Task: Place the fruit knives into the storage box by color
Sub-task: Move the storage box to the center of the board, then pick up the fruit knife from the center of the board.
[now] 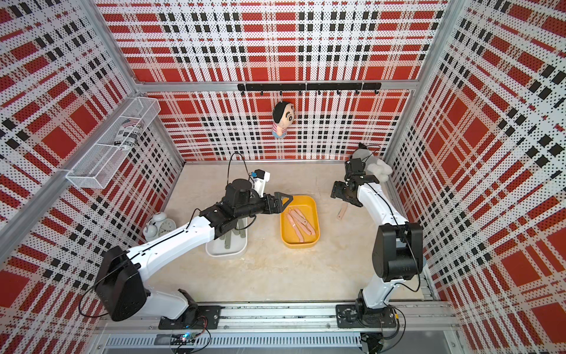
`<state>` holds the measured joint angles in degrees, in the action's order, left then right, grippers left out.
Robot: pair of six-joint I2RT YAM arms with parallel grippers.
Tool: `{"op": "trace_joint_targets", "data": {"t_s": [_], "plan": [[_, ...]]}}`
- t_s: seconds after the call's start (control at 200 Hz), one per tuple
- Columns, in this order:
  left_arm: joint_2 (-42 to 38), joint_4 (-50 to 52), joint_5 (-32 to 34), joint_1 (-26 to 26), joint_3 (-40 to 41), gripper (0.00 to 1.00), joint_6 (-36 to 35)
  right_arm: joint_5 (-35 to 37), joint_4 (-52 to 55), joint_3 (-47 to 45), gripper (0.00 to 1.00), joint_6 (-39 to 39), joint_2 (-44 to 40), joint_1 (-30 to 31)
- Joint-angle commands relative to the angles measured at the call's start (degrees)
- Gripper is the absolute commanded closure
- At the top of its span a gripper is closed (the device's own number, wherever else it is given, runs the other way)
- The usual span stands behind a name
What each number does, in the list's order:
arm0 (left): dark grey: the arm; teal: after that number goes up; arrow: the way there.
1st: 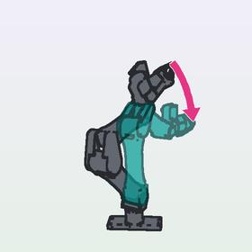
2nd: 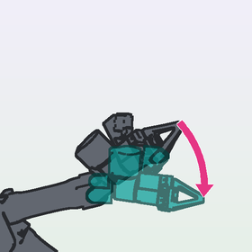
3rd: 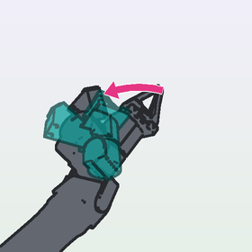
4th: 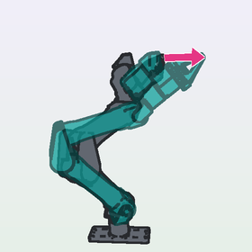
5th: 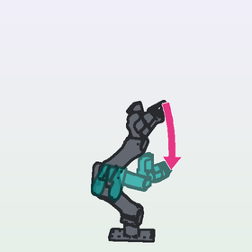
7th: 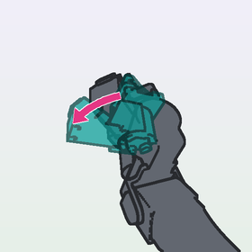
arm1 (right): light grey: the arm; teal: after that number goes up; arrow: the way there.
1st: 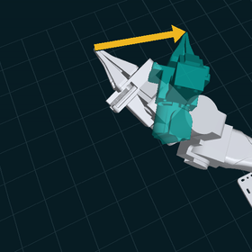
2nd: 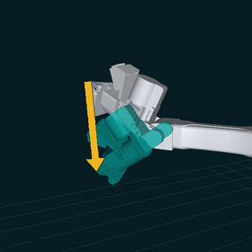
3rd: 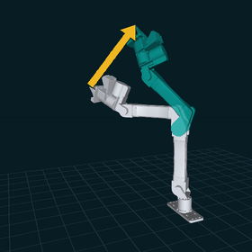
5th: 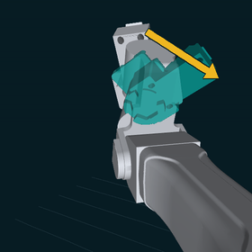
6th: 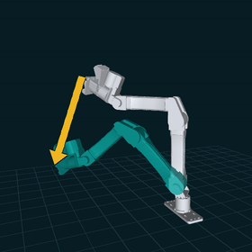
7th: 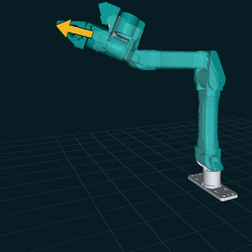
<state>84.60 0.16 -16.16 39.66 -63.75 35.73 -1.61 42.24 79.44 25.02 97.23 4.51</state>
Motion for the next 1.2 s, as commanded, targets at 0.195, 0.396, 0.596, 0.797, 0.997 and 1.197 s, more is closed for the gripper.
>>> {"op": "trace_joint_targets", "data": {"t_s": [0.195, 0.396, 0.596, 0.797, 0.997, 1.197], "plan": [[10.31, -4.07, -0.34, 4.07, -7.57, 0.02, 1.12, 2.28, -1.38, -3.38, 0.25, -0.09, 3.64, -2.92], [11.84, -4.17, -0.62, 5.31, -7.63, 0.02, 1.01, 1.23, -0.26, -2.36, 0.28, -1.53, 8.37, -2.92], [11.07, -4.93, -0.2, 5.6, -5.67, 0.02, 1.17, 1.78, 0.11, 0.11, 0.31, -2.54, 13.35, -3.01], [10.2, -4.91, 0.17, 5.41, -3.73, 0.02, 1.01, 1.83, 1.09, 3.58, 0.34, -4.0, 17.41, -3.01], [9.8, -5.39, 0.17, 4.91, -2.31, 0.02, 1.18, 0.87, 1.86, 6.85, 0.34, -5.36, 20.46, -2.94], [9.43, -5.57, 0.0, 4.39, -1.56, 0.02, 1.29, -0.04, 2.74, 9.59, 0.41, -6.38, 22.54, -2.97]]}}
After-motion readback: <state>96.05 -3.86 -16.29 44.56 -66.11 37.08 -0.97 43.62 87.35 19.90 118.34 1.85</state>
